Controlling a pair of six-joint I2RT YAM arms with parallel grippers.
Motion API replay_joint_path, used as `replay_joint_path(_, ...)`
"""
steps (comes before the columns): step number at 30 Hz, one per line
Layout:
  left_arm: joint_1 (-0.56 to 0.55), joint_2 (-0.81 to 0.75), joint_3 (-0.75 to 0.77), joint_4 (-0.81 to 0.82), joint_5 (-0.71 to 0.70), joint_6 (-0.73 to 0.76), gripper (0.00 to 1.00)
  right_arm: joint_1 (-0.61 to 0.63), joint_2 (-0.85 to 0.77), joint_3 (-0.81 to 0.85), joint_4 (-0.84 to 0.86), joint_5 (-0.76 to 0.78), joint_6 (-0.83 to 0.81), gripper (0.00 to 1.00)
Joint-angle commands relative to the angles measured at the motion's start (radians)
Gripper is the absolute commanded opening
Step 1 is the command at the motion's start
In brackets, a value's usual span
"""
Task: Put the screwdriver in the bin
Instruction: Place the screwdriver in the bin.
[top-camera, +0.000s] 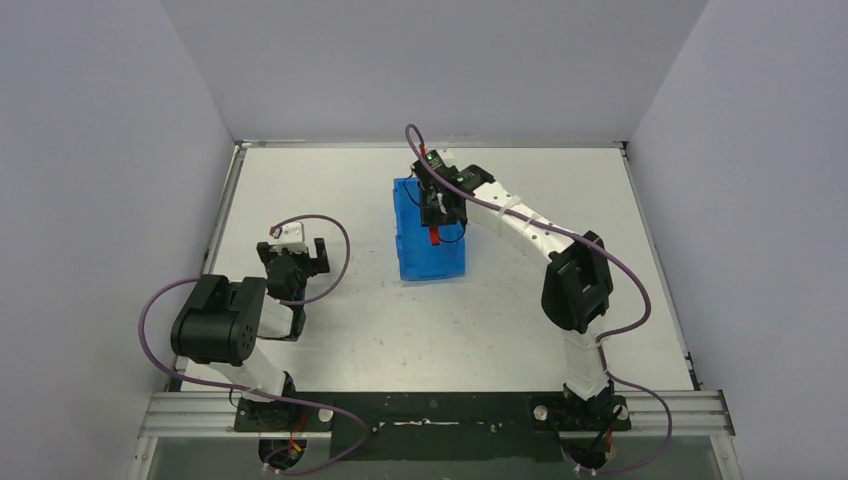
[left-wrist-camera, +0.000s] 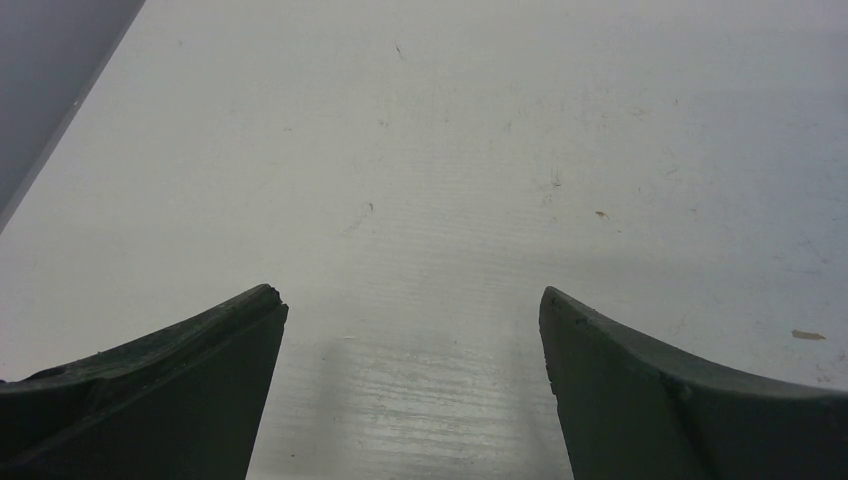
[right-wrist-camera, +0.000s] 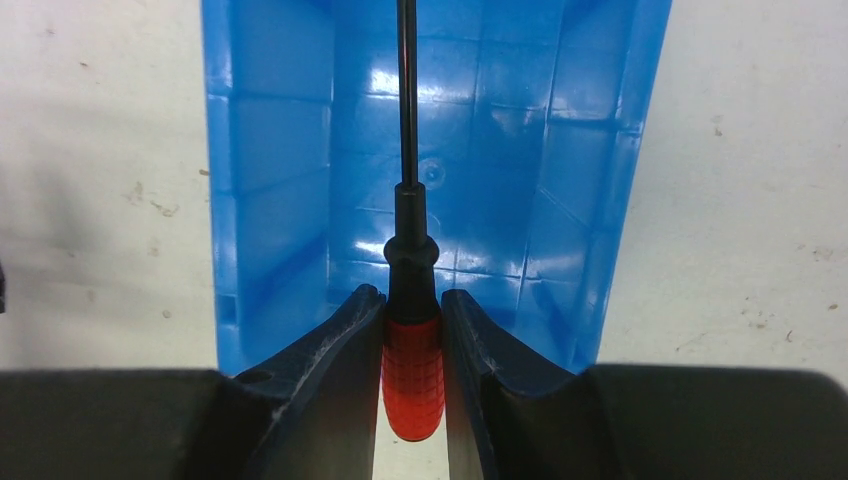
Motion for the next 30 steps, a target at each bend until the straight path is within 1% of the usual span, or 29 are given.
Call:
replay_joint_path(1,0.006,-0.020,0.008,0.026,0.005,-0.009,0.97,0.020,0.031,-0.023,0.051,0.065,0.038,0.00)
replay_joint_path(5,0.007,-0.019,0.008,0.026,0.006,-0.010,0.97,0.031,0.068,-0.044,0.076,0.094,0.053,0.03)
replay_joint_path(16,0.006,-0.019,0.008,0.026,0.006,-0.010,0.97,0.040,0.172,-0.082,0.173,0.157,0.077,0.07)
replay_joint_path(19,0.006,-0.019,0.008,0.025,0.005,-0.010,0.97,0.039,0.199,-0.079,0.186,0.158,0.077,0.11)
replay_joint_path(20,0.006,-0.020,0.008,0.025,0.005,-0.009,0.97,0.039,0.209,-0.077,0.187,0.158,0.077,0.14)
replay_joint_path(23,0.006,-0.019,0.009,0.026,0.006,-0.009,0.97,0.039,0.223,-0.068,0.184,0.155,0.080,0.29)
replay_joint_path(26,0.006,-0.019,0.008,0.026,0.005,-0.010,0.97,0.039,0.222,-0.063,0.181,0.155,0.081,0.50)
replay_joint_path(29,0.006,-0.019,0.008,0.026,0.006,-0.009,0.97,0.039,0.213,-0.054,0.173,0.156,0.075,0.61)
replay_joint_path(30,0.006,-0.020,0.008,0.026,0.006,-0.010,0.97,0.040,0.209,-0.050,0.169,0.159,0.073,0.62)
